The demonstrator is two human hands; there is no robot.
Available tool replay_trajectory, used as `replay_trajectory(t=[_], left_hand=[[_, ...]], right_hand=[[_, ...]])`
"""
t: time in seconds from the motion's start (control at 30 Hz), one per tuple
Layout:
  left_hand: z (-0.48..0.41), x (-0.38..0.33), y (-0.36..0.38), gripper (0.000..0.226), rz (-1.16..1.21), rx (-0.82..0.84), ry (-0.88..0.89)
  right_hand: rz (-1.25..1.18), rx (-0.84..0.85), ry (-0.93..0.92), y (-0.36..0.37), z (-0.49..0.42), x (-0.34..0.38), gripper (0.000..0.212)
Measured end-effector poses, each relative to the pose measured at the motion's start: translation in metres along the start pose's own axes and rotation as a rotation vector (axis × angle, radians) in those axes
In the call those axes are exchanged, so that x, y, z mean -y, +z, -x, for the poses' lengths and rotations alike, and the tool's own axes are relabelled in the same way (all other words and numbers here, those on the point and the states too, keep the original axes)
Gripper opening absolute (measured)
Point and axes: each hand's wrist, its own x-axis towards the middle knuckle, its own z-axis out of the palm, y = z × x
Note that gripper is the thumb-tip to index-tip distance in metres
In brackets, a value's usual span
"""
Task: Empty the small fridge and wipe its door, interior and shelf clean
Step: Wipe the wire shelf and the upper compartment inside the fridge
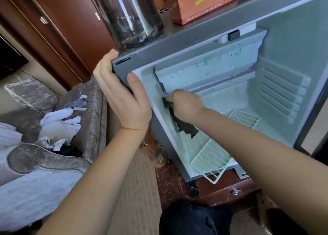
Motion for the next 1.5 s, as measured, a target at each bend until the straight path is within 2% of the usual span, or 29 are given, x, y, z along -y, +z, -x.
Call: replay_trajectory(t=[0.1, 0.23, 0.47, 0.6, 0.7, 0.77, 0.9, 1.0, 1.17, 1.23, 1.37, 1.43, 1.5], left_hand=[[0.001, 0.004, -0.001, 0.044, -0.007, 0.054, 0.048], [-0.003, 0.0, -0.003, 0.043, 0.009, 0.093, 0.046], [-0.004, 0.001, -0.004, 0.042, 0.045, 0.074, 0.057], [-0.003, 0.002, -0.003, 0.043, 0.066, 0.066, 0.059], [-0.003, 0.001, -0.003, 0.042, 0.061, 0.063, 0.059], [-0.004, 0.003, -0.003, 0.041, 0.066, 0.061, 0.056], [-0.003, 0.004, -0.002, 0.041, 0.07, 0.053, 0.058], [-0.003, 0.004, -0.001, 0.041, 0.071, 0.052, 0.053], [-0.004, 0.002, -0.002, 0.041, 0.069, 0.055, 0.063], [-0.004, 0.004, -0.002, 0.041, 0.078, 0.057, 0.06], [-0.003, 0.004, -0.002, 0.04, 0.077, 0.057, 0.049], [-0.004, 0.003, -0.002, 0.041, 0.079, 0.057, 0.043], [-0.003, 0.003, -0.002, 0.041, 0.087, 0.056, 0.041]], right_hand=[[-0.02, 0.025, 0.094, 0.002, -0.035, -0.002, 0.037], [-0.125, 0.024, 0.103, 0.01, -0.028, -0.005, 0.044], [-0.32, -0.06, -0.077, 0.005, 0.065, 0.005, 0.043], [-0.822, -0.379, -0.061, -0.023, 0.057, 0.033, 0.039], [-0.988, -0.534, -0.162, -0.025, 0.054, 0.053, 0.04], [-0.924, -0.57, -0.162, 0.0, 0.066, 0.046, 0.039], [-0.687, -0.518, -0.114, 0.057, 0.1, 0.009, 0.036], [-0.704, -0.581, -0.131, 0.039, 0.089, 0.016, 0.031], [-0.85, -0.796, -0.199, -0.008, 0.06, 0.048, 0.029], [-0.731, -0.784, -0.225, 0.01, 0.069, 0.037, 0.029], [-0.494, -0.648, -0.209, 0.05, 0.101, 0.008, 0.024], [-0.507, -0.665, -0.229, 0.038, 0.095, 0.013, 0.021], [-0.561, -0.752, -0.25, 0.015, 0.082, 0.029, 0.022]])
